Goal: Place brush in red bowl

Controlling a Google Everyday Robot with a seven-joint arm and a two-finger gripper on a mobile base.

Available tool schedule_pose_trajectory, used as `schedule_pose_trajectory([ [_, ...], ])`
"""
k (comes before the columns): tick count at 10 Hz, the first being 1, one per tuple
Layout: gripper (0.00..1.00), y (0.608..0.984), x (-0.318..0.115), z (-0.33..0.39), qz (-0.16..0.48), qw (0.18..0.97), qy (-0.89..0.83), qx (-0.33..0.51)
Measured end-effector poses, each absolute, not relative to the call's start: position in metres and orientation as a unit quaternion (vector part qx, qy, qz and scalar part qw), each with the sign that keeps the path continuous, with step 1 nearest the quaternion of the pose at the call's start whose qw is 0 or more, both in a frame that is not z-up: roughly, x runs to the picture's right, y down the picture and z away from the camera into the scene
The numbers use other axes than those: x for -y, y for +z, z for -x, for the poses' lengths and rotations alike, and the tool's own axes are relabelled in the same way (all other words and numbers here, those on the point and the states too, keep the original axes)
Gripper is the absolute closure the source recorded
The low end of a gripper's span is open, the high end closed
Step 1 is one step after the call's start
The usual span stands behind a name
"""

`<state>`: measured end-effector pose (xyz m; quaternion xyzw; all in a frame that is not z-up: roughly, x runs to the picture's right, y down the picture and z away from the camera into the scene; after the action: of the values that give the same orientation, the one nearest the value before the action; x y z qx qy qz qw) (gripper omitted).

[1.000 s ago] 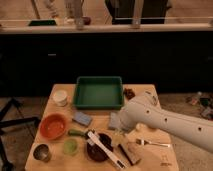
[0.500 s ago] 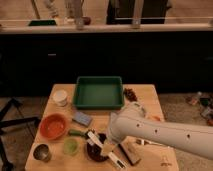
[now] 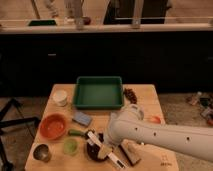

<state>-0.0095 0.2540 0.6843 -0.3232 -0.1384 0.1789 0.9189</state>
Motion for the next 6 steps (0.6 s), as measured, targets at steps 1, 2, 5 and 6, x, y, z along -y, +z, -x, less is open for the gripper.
schedule_pose_trajectory([
  [1, 0.44, 0.6849, -0.2562, 0.011, 0.326, 0.918, 0.179, 0.14],
  [2, 0.46, 0.686, -0.2586, 0.0125, 0.329, 0.916, 0.179, 0.142],
  [5, 0.46, 0.6884, -0.2633, 0.0169, 0.335, 0.914, 0.174, 0.147],
  [6, 0.46, 0.6896, -0.2651, 0.0173, 0.338, 0.913, 0.174, 0.149],
])
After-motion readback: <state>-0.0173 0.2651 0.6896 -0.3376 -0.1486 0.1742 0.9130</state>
